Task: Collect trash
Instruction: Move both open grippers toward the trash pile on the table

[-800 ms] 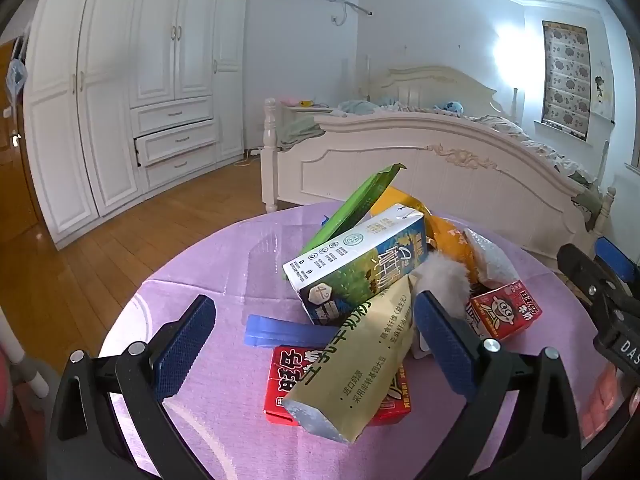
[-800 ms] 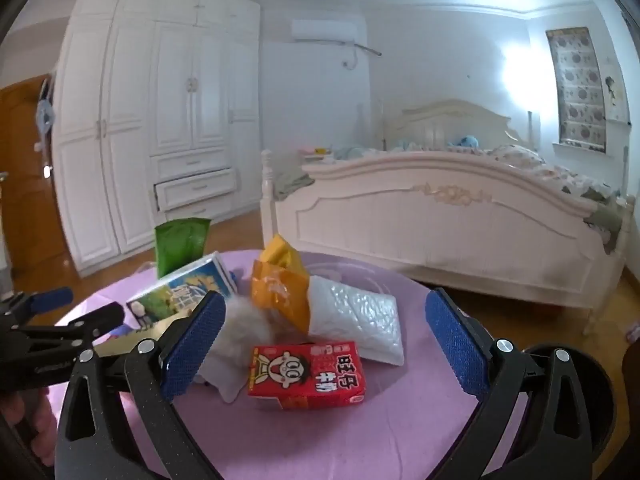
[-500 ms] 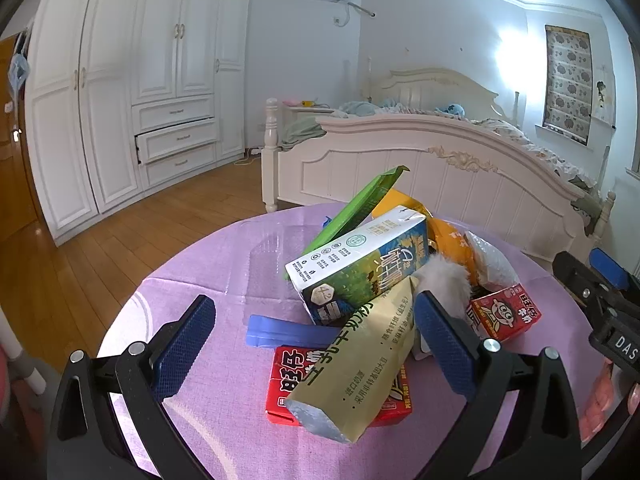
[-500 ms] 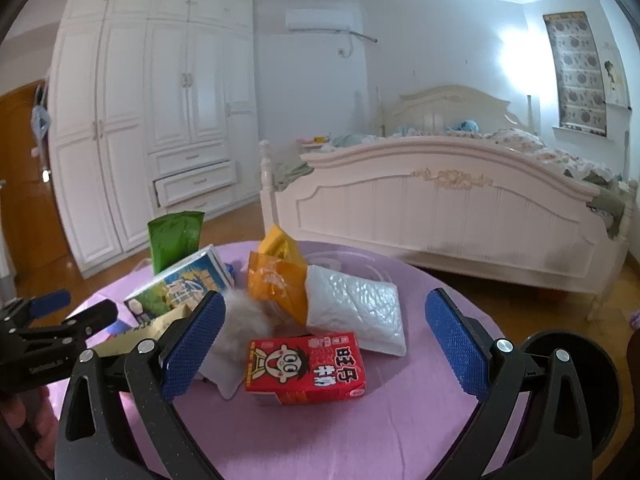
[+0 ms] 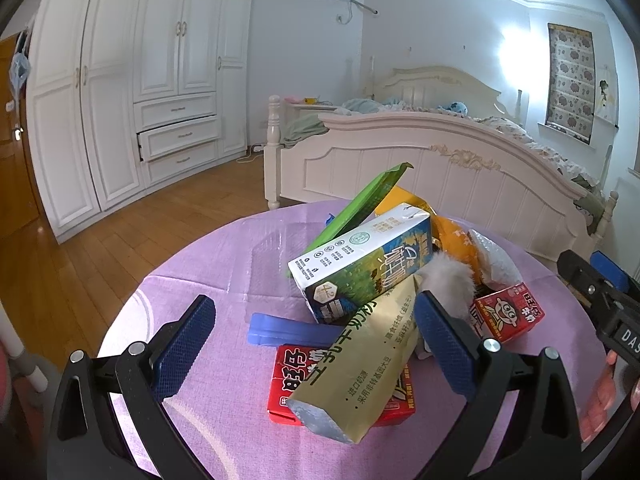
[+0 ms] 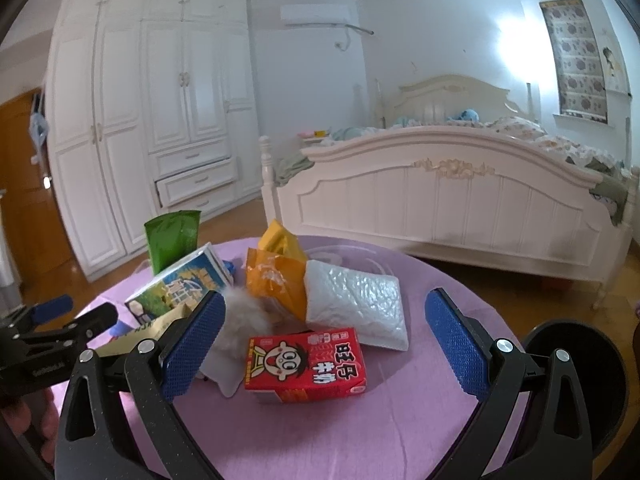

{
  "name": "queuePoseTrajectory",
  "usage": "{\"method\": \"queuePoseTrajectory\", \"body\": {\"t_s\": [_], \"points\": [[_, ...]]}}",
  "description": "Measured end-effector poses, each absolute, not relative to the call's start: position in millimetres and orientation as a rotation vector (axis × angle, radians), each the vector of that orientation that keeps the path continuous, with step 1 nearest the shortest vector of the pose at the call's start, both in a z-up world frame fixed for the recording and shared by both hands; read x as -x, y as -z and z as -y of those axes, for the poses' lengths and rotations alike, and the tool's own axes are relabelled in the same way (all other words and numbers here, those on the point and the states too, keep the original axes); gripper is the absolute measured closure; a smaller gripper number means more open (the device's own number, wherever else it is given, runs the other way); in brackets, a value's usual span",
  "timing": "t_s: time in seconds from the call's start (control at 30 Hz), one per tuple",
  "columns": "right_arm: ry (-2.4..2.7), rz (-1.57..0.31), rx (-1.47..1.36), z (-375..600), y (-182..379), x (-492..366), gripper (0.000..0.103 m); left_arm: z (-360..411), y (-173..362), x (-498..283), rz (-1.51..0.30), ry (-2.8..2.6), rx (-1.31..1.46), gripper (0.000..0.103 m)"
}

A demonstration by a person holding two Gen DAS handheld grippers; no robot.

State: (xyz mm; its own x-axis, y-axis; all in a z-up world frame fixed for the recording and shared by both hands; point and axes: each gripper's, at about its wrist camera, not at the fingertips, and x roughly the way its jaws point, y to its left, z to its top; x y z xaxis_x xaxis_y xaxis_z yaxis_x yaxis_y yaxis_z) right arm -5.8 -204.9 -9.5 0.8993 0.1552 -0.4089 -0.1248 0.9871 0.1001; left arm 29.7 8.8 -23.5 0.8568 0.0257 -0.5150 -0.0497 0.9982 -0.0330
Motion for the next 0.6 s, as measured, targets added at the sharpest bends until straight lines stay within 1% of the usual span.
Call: {"method": "queuePoseTrajectory", "body": {"t_s": [0.37, 0.6], "points": [[-0.161, -0.448, -0.124, 212.4, 9.6, 4.6, 0.004, -4.8, 24.1, -31.8, -0.551, -0.053, 0.027, 0.005], [-0.168, -0.456, -0.099, 208.5, 9.0, 5.9, 0.004, -4.8, 24.4, -31.4, -0.553, -0.053, 0.031, 0.005]]}}
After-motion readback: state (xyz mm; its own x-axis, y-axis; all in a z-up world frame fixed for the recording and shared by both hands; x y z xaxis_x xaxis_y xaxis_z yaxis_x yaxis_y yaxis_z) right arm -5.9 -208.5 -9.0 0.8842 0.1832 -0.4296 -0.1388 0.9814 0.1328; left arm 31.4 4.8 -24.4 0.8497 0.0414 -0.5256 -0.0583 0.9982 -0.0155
